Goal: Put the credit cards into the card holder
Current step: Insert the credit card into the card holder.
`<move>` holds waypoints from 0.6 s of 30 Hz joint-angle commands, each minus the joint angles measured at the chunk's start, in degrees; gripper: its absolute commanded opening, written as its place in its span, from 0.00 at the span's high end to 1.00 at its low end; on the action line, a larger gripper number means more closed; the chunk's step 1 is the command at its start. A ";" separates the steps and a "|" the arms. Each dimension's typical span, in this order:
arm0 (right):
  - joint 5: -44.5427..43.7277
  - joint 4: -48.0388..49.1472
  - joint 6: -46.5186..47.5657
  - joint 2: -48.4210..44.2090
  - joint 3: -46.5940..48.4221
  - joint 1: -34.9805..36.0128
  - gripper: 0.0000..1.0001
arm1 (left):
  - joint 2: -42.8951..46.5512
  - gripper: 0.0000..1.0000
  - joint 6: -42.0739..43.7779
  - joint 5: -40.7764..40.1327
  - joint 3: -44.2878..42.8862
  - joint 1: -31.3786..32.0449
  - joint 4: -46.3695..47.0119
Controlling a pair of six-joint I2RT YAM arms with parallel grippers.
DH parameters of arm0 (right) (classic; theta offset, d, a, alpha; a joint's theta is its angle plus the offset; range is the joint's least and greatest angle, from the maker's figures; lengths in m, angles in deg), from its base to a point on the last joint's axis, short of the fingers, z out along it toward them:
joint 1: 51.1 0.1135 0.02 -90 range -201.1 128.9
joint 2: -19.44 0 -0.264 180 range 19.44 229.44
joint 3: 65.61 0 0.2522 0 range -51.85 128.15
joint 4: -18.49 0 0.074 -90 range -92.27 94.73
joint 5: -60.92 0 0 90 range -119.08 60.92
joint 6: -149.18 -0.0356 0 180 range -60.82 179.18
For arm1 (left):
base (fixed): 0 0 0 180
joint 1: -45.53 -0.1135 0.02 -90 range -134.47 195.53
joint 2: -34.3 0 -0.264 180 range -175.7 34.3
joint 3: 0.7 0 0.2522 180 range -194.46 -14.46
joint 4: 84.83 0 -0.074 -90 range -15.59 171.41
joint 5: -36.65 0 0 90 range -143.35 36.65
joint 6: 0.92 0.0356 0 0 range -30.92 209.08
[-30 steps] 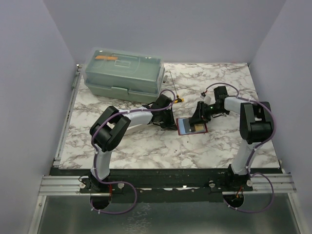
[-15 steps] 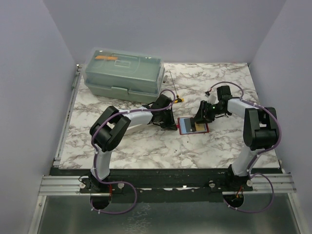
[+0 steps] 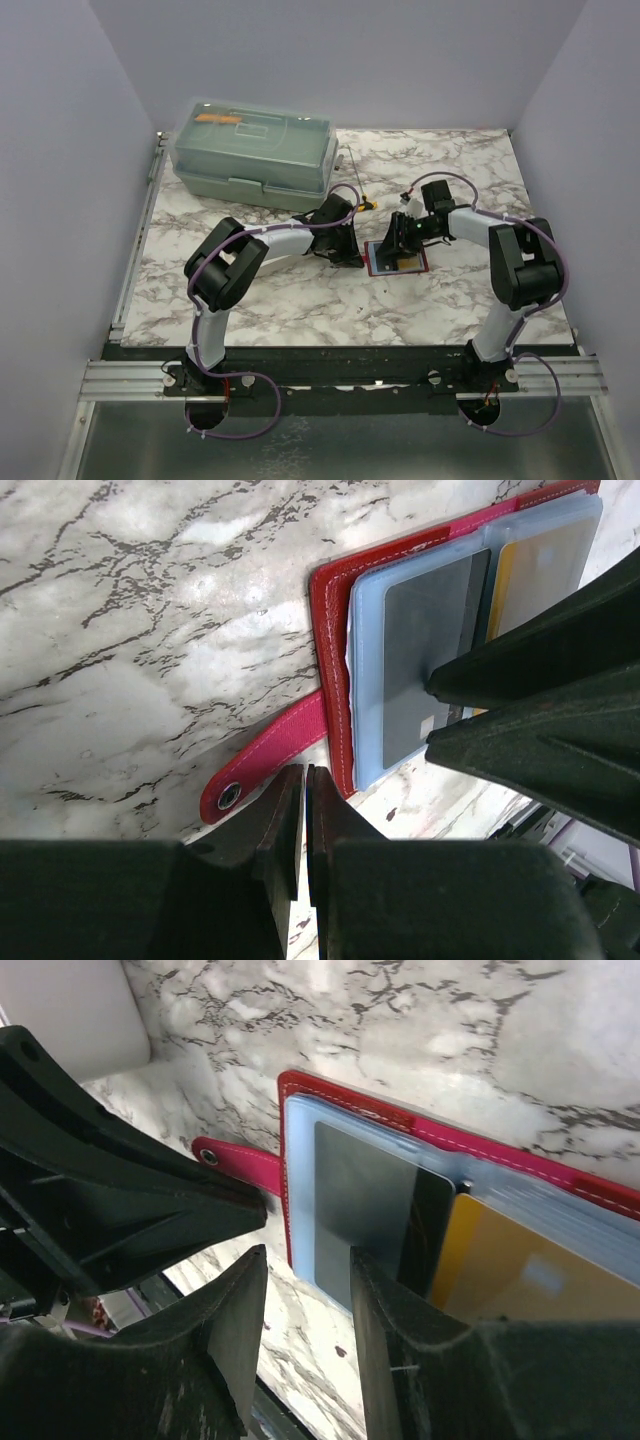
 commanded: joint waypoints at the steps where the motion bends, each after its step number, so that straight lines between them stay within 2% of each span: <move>1: -6.72 -3.33 0.79 -3.70 0.38 -0.40 0.57 | 1.27 0.87 0.18 -1.53 0.65 0.49 -1.62; 7: -14.79 -5.79 1.46 -7.38 -1.73 -0.32 0.54 | 2.10 0.86 -0.22 0.10 0.03 0.77 -1.56; 12: -17.66 -5.33 1.41 -4.78 -2.03 1.02 0.51 | 0.15 0.86 -0.51 0.46 -1.32 0.97 -1.55; 15: -21.54 -5.43 1.23 -3.58 -1.65 3.17 0.45 | -0.11 0.86 -0.59 -0.11 -1.20 0.98 -1.56; 18: -21.08 -4.39 0.97 -2.60 -1.87 4.14 0.43 | -0.15 0.86 -0.54 -0.29 -1.04 0.99 -1.60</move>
